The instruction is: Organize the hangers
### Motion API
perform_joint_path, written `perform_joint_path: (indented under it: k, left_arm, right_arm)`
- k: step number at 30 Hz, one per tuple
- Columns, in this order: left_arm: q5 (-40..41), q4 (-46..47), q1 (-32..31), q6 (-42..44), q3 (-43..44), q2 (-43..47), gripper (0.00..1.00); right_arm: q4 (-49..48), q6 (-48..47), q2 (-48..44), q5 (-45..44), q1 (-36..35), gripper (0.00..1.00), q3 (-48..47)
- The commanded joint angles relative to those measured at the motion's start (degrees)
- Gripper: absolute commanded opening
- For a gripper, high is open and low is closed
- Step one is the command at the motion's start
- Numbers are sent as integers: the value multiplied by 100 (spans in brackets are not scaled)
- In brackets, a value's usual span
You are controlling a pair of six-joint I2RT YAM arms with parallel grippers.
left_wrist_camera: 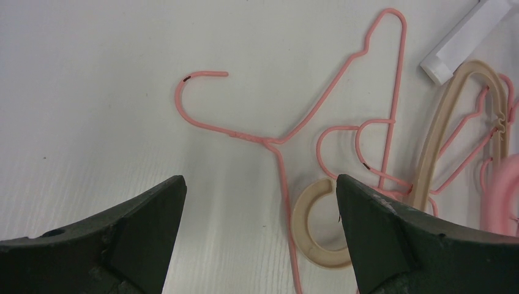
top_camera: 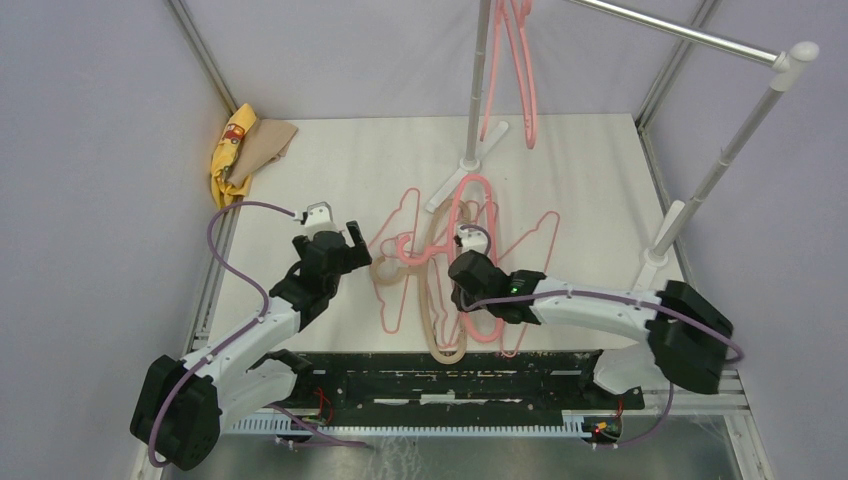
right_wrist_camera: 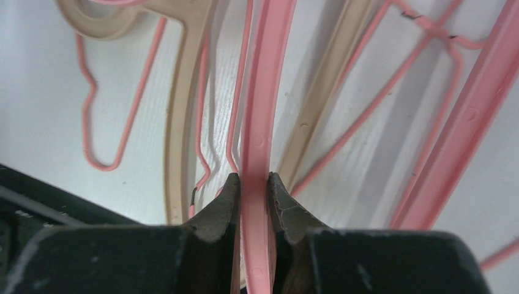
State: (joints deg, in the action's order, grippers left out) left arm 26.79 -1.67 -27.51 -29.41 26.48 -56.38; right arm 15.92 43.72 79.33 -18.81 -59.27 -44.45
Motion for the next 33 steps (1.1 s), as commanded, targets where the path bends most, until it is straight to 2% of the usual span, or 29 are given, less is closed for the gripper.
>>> perform_joint_path:
  k: [1,5,10,15,19,24,33]
  left_arm:
    - [30,62,-25,149,6,160,99]
    - [-4,86,-33,120,1,154,99]
    - [-48,123,-38,111,98,57,99]
    - [-109,168,-60,104,235,-97,99]
    - [-129,168,-96,93,331,-166,99]
    - [-114,163,-147,91,356,-121,99]
    - [-34,93,-156,120,317,10,99]
  right_arm:
    - [442,89,-1548,-879,-24,1,52]
    - [1228,189,-2617,-1306,86,1,50]
    - [1762,342,-3765,-1400,285,1,23]
    - [2163,373,-4283,-1526,295,1,-285]
    - [2088,218,-4378,-1683,301,1,-698]
    - [1534,-36,-4217,-1686,306,1,-1323]
    - [391,-764,-3349,-1769,392,1,-2198]
